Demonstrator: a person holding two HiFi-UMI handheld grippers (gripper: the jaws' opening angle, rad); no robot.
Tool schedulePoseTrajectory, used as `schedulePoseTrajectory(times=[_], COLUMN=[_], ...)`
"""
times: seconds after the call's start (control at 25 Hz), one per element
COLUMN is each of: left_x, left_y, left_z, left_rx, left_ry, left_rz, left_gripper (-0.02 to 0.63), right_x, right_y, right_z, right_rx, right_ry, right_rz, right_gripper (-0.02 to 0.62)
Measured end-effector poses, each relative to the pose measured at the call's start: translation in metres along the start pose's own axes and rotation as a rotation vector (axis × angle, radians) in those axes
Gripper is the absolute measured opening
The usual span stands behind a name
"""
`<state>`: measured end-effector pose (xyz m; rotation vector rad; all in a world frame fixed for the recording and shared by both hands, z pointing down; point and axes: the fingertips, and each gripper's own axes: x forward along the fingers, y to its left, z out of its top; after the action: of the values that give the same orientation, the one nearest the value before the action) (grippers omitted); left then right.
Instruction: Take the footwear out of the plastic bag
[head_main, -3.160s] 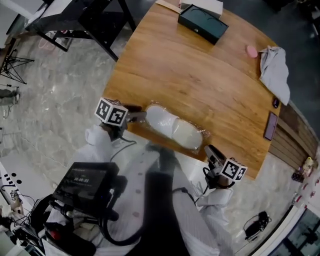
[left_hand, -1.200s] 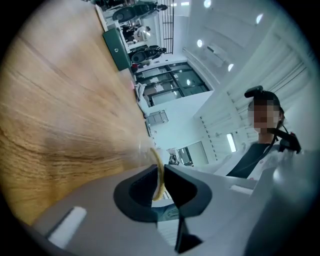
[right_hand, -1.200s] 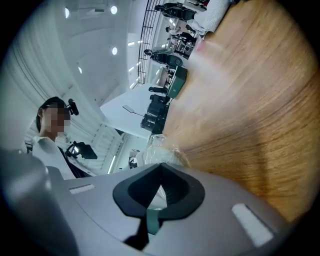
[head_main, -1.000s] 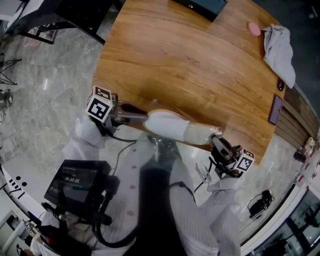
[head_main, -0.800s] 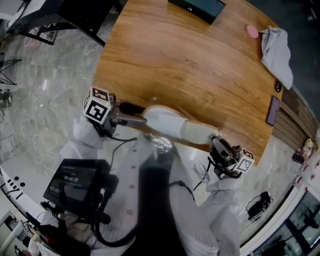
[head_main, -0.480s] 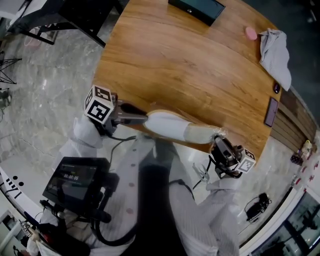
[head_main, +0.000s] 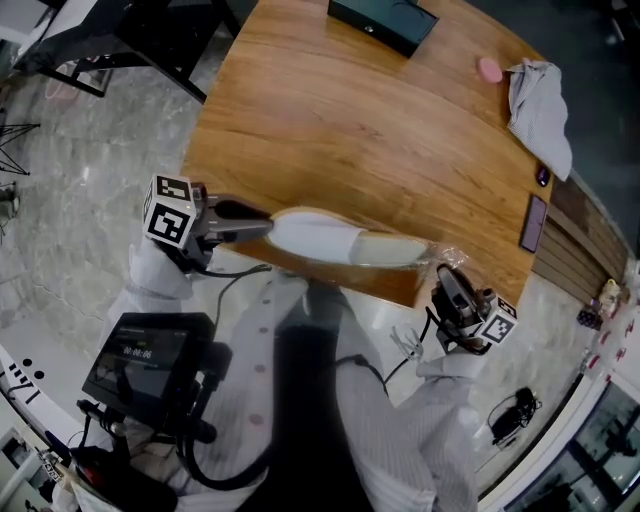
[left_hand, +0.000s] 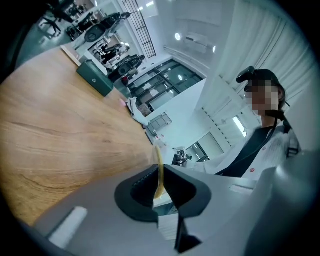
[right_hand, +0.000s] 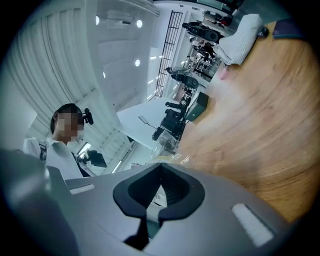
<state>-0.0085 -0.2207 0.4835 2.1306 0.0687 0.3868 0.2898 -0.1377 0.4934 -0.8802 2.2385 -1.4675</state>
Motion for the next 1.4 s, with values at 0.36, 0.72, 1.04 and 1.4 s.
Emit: schedulePoseTrajectory(times=[0.36,0.72,1.04,1.4], left_x=[-0.045,-0.091,-0.086,-0.025], left_y=[-0.004,-0.036,-0.068,-0.081], left_z=[0.015,0.022,0.071,0.105], left_rx=[0.032,0.075,0.180,0.249], left_ry=[-0.096,-0.268,-0.463,-0.463], left_rz=[0.108,0.199,0.442,0.591], left_gripper=[0.034,0.037,0.038,0.037], right_x=[-0.027,-0.065,0.002,0.097], right_y=[0.004,0.037,0.094,0.122], right_z=[0.026,0.045,0.056,0.073], right_rx=[-0.078,-0.221,-0.463,-0.751], right_ry=[-0.021,-0.144,-0.173,-0.208], right_rz=[-0.112,-0.308,-0.542,-0.681], right_gripper=[0.012,0.012,0.012,0.012])
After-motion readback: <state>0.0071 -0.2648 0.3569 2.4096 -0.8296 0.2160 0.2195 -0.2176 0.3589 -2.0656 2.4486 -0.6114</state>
